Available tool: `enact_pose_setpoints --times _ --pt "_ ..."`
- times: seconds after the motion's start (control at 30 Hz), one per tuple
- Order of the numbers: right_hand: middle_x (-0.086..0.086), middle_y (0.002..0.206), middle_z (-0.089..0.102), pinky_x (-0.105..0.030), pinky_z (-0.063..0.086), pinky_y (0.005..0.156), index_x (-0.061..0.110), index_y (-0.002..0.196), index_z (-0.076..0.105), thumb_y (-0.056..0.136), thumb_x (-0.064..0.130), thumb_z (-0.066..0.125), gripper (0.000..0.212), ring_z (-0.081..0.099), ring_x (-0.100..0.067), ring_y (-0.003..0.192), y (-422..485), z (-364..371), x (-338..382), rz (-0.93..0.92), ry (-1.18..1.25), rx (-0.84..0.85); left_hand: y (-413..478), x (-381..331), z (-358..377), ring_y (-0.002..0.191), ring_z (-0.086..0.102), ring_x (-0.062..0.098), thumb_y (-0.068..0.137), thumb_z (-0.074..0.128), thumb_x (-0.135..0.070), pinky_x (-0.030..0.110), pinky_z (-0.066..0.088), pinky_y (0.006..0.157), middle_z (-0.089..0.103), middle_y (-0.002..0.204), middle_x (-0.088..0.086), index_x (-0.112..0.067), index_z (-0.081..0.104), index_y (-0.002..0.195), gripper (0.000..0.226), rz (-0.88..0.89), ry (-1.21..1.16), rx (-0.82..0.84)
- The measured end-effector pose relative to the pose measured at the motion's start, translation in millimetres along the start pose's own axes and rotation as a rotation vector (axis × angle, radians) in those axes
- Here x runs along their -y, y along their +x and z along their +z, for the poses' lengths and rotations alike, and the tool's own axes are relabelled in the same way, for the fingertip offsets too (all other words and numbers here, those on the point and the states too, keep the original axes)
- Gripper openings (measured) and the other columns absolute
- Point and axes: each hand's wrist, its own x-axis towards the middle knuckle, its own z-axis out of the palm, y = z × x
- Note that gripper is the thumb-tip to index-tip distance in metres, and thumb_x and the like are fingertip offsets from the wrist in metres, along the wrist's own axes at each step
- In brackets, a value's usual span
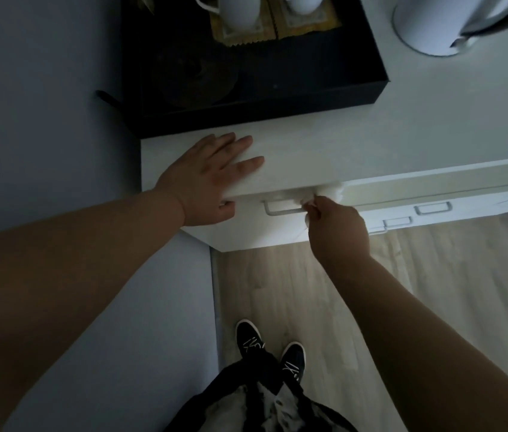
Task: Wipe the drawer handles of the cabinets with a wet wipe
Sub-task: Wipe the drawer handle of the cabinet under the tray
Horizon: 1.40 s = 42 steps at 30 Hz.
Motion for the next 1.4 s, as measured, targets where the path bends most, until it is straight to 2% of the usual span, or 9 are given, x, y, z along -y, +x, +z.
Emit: enact_pose_setpoints --times 0.17,0.27,0.43,0.67,0.77,0.97,1.17,1.23,1.4 --pt "0.002 0.092 0.072 -0.037 0.053 0.074 0.034 0.116 0.069 0.103 0.033 0.050 0.023 0.067 -0.027 0.087 6.8 -9.1 -9.1 -0.116 -0.038 0.078 15.1 -29.1 -6.4 0.152 0.020 0.042 0.084 0.047 -0.058 0.054 0.010 0.128 0.021 0.167 0.017 -0.030 0.020 0.156 0.082 -0.095 -0.139 -0.044" --pt "0.003 0.106 0.073 -0.035 0.053 0.072 0.034 0.115 0.072 0.100 0.029 0.056 0.022 0.068 -0.030 0.092 18.7 -18.8 -17.5 -0.263 -0.163 0.055 40.1 -43.6 -12.5 0.155 -0.003 0.029 0.092 0.050 -0.063 0.043 -0.008 0.127 -0.003 0.171 0.009 -0.041 0.003 0.161 0.086 -0.047 -0.101 0.074" --pt "0.002 0.106 0.074 -0.038 0.055 0.067 0.030 0.110 0.074 0.097 0.024 0.061 0.020 0.069 -0.034 0.086 24.0 -13.2 -23.3 -0.356 -0.161 0.008 53.1 -40.6 -7.4 0.159 0.005 0.031 0.093 0.030 -0.066 0.048 0.004 0.130 0.000 0.174 0.005 -0.039 0.004 0.164 0.080 0.025 -0.052 0.016" --pt "-0.003 0.088 0.074 -0.035 0.051 0.073 0.022 0.104 0.074 0.103 0.031 0.054 0.022 0.067 -0.028 0.084 15.7 -7.5 -19.3 -0.178 0.030 0.088 54.1 -40.3 -7.9 0.159 0.007 0.030 0.093 0.032 -0.067 0.049 0.007 0.130 0.002 0.174 0.004 -0.040 0.005 0.164 0.081 0.016 -0.059 0.005" --pt "0.001 0.093 0.075 -0.038 0.055 0.075 0.026 0.106 0.076 0.101 0.033 0.059 0.019 0.068 -0.026 0.085 16.1 -12.5 -23.8 -0.243 0.051 0.078 54.4 -39.4 -6.2 0.159 0.007 0.030 0.094 0.034 -0.067 0.049 0.008 0.130 0.001 0.174 0.004 -0.041 0.004 0.164 0.081 0.014 -0.055 0.001" --pt "-0.003 0.084 0.069 -0.037 0.054 0.050 0.019 0.101 0.076 0.090 0.018 0.075 0.011 0.063 -0.035 0.062 5.9 -3.2 -30.1 -0.399 -0.125 -0.172 54.2 -39.9 -5.3 0.158 0.009 0.031 0.093 0.044 -0.062 0.050 0.009 0.130 0.004 0.174 0.005 -0.039 0.007 0.165 0.084 0.018 -0.027 -0.009" --pt "-0.004 0.081 0.070 -0.036 0.048 0.068 0.016 0.098 0.070 0.102 0.028 0.055 0.019 0.065 -0.030 0.077 5.7 2.2 -11.5 -0.097 0.142 -0.034 55.5 -40.9 -4.0 0.157 0.010 0.033 0.090 0.038 -0.063 0.051 0.009 0.130 0.005 0.174 0.008 -0.037 0.006 0.165 0.086 0.024 0.009 -0.011" --pt "-0.004 0.089 0.075 -0.038 0.054 0.074 0.019 0.104 0.075 0.102 0.030 0.057 0.021 0.068 -0.029 0.083 10.1 -3.3 -13.7 -0.139 0.127 -0.038 55.0 -40.4 -4.2 0.157 0.011 0.033 0.089 0.037 -0.062 0.051 0.010 0.129 0.005 0.173 0.008 -0.037 0.004 0.164 0.087 0.027 0.019 -0.009" --pt "-0.002 0.092 0.072 -0.037 0.055 0.067 0.022 0.108 0.073 0.102 0.028 0.055 0.020 0.067 -0.031 0.077 -1.2 -1.7 -12.8 -0.239 -0.075 -0.106 55.9 -41.8 -4.9 0.157 0.012 0.033 0.089 0.051 -0.057 0.050 0.010 0.130 0.007 0.173 0.009 -0.036 0.008 0.165 0.089 0.031 0.017 -0.030"
